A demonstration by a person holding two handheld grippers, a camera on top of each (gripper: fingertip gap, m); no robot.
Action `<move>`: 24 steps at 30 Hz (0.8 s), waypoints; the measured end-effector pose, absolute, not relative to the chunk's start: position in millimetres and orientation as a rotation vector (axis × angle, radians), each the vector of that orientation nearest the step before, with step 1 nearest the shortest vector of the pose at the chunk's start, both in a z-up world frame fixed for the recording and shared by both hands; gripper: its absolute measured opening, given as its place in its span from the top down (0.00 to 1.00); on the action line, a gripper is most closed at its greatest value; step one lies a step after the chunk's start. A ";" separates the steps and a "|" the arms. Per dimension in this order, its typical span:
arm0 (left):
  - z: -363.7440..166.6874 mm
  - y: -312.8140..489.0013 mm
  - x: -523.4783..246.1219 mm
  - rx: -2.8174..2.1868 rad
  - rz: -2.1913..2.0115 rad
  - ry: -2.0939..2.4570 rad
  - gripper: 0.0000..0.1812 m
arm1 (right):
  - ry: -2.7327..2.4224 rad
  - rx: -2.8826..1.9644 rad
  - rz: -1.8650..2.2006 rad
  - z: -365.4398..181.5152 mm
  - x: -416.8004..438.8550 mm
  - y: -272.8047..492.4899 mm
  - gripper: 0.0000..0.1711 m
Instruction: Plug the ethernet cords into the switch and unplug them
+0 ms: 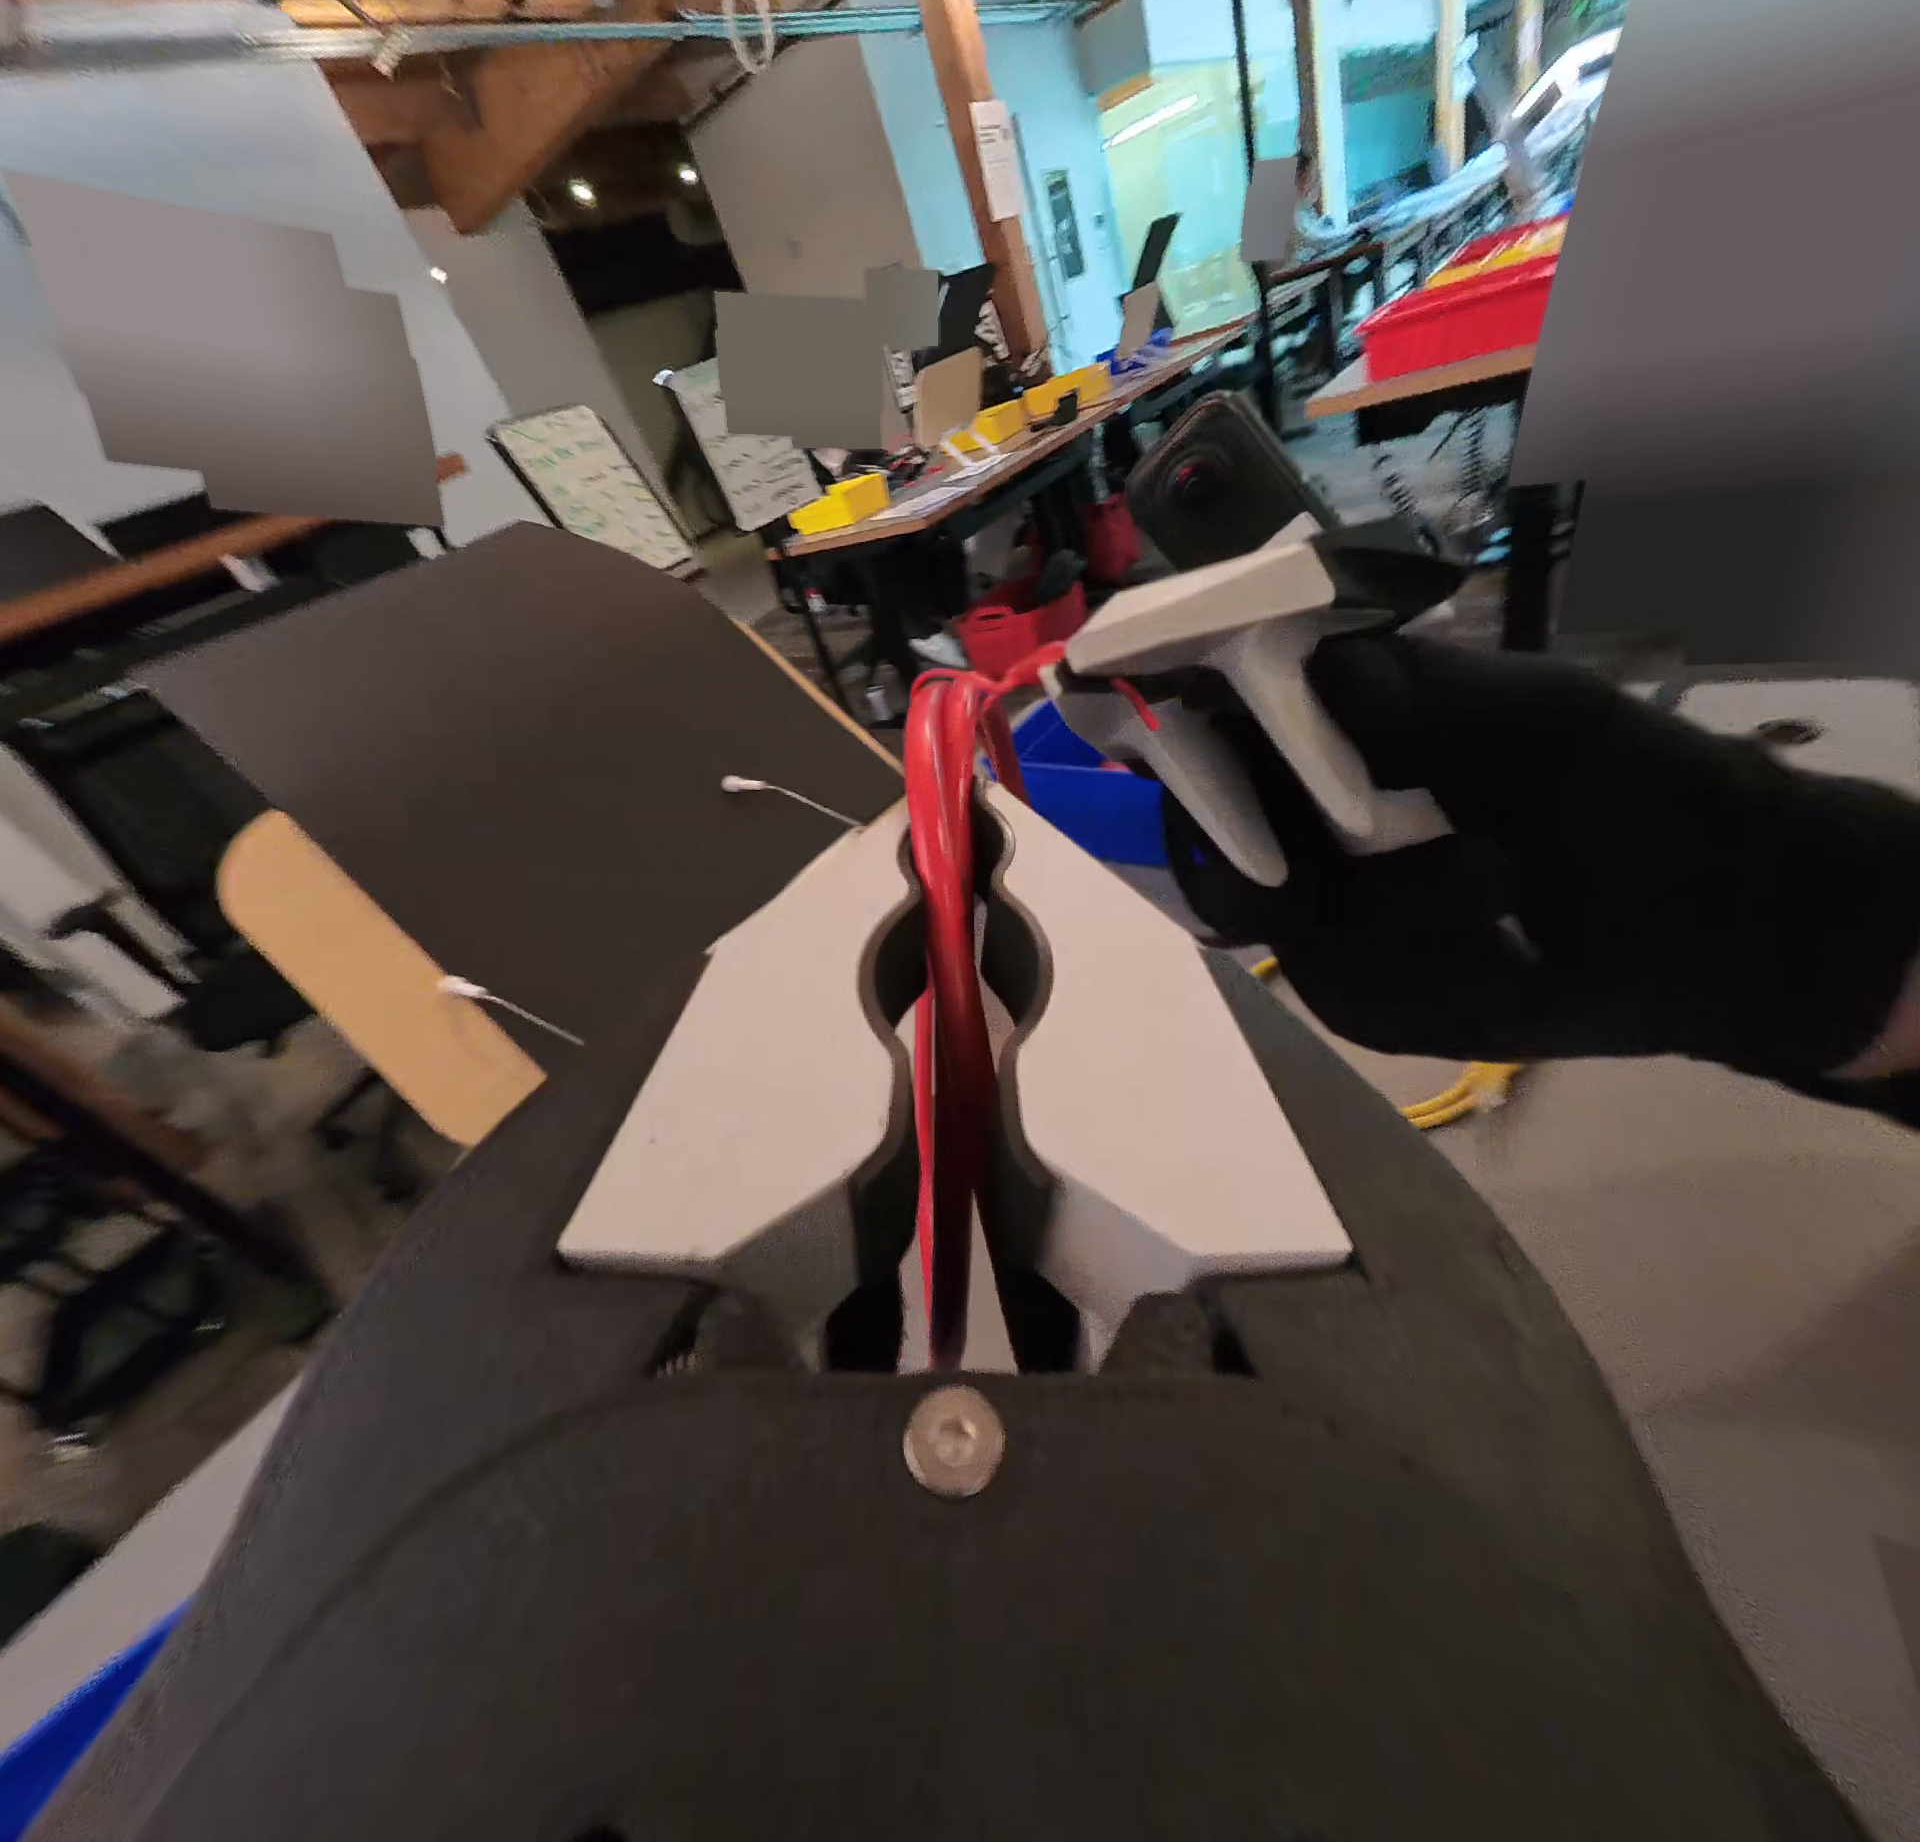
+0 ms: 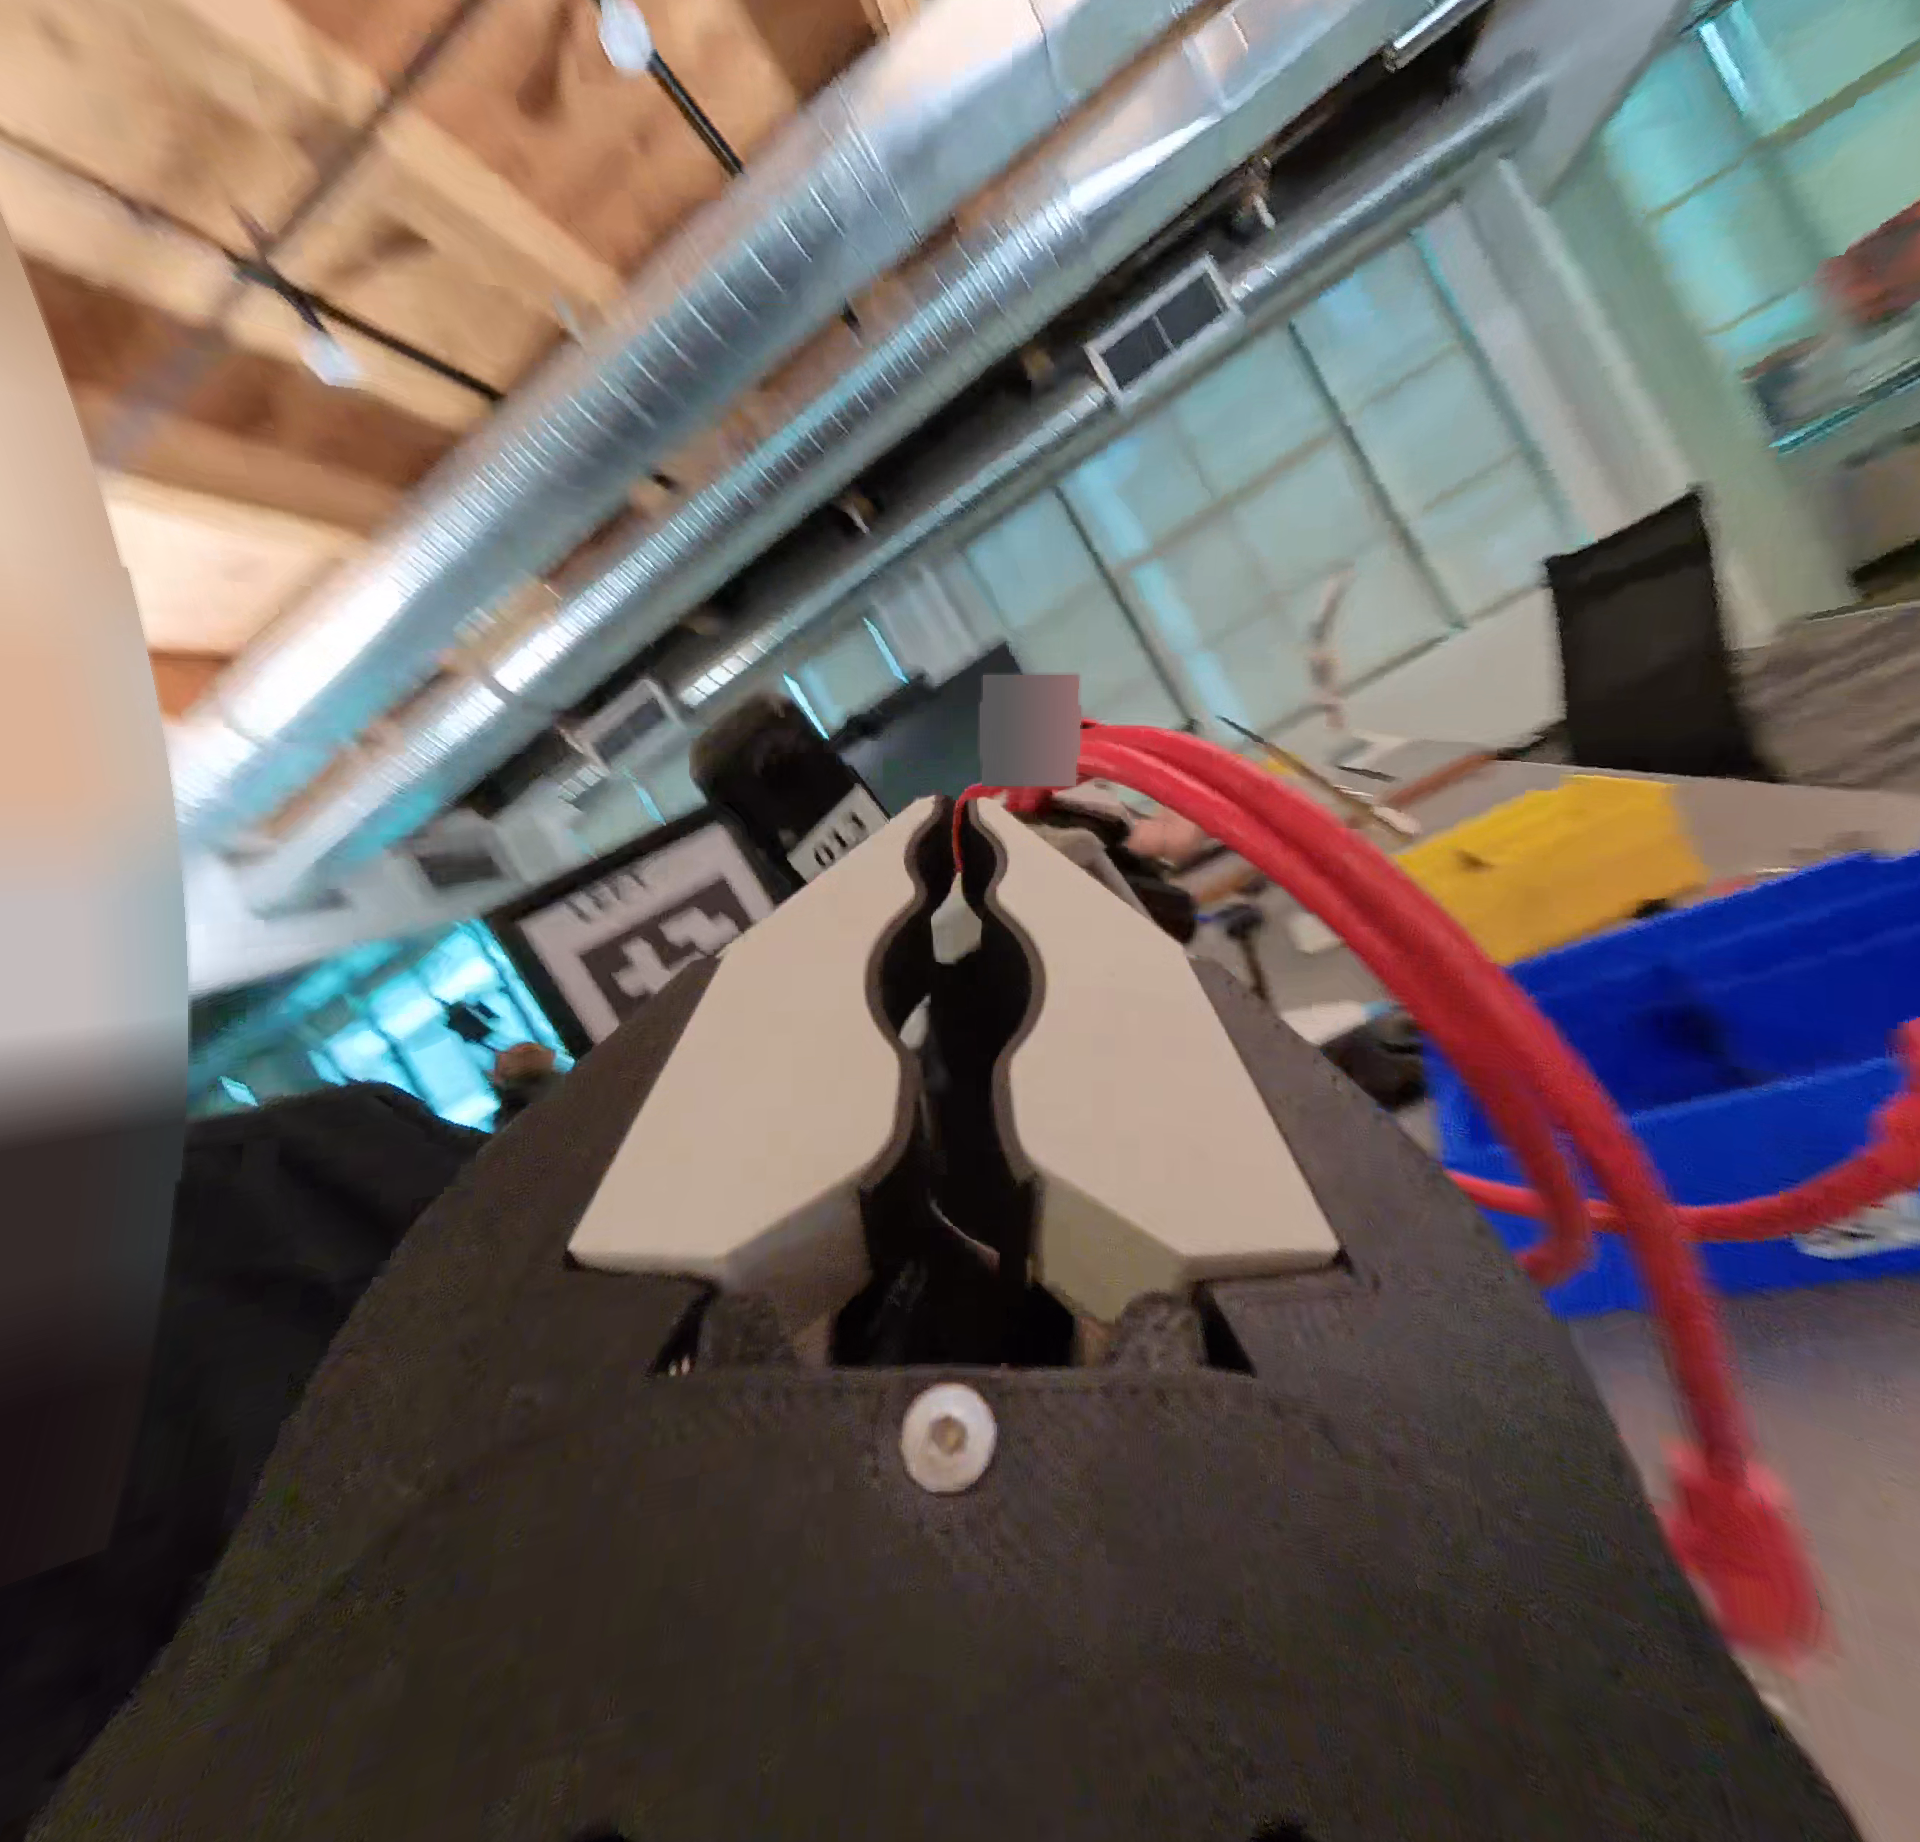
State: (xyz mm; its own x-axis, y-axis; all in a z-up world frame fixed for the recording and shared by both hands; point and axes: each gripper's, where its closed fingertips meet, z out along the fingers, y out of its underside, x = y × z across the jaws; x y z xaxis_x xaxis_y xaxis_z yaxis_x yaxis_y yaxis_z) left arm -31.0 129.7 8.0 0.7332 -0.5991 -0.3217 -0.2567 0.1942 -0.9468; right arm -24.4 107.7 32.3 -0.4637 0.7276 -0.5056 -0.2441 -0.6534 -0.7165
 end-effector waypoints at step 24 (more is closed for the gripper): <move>-10.1 130.0 -39.2 -1.740 -0.523 0.720 1.00 | -1.338 -0.648 -0.294 -13.0 -40.5 126.7 0.84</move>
State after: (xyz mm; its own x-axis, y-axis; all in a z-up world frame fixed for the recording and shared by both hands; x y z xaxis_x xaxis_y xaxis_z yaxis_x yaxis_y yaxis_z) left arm -39.2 130.0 -10.1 0.7149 -0.6991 -0.0143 -0.2026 -0.1876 -0.9611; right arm -40.5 126.7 -13.0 0.2279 0.1630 0.9599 0.5505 0.7916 -0.2651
